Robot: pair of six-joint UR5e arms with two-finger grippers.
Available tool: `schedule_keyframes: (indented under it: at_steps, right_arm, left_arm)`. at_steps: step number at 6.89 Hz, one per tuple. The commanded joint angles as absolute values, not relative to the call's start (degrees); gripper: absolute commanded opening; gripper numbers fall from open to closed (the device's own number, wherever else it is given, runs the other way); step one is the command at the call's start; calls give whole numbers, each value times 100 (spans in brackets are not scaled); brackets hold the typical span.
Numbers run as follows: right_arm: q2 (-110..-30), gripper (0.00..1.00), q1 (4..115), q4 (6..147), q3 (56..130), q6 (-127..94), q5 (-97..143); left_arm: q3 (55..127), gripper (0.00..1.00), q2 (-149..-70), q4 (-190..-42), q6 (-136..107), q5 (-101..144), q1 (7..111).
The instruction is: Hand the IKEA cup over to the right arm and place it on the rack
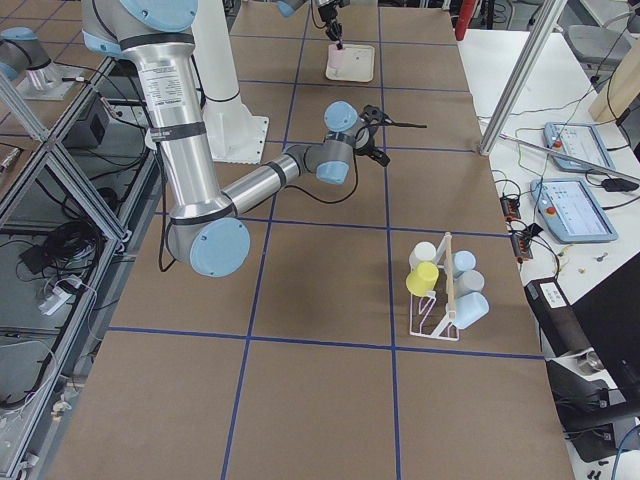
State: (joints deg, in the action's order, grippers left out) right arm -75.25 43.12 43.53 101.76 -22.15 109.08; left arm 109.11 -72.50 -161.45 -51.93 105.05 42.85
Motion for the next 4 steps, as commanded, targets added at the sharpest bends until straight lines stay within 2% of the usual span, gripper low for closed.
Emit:
schedule_keyframes:
  at_steps: [1, 4]
  right_arm:
    - [-7462, 99, 4018, 3479, 9942, -2267, 10890]
    - [-7418, 99, 3439, 433, 8591, -2198, 10541]
  left_arm:
    - [11476, 0, -7582, -16137, -6353, 10747, 4316]
    - [11594, 0, -9214, -16128, -8853, 11118, 4246]
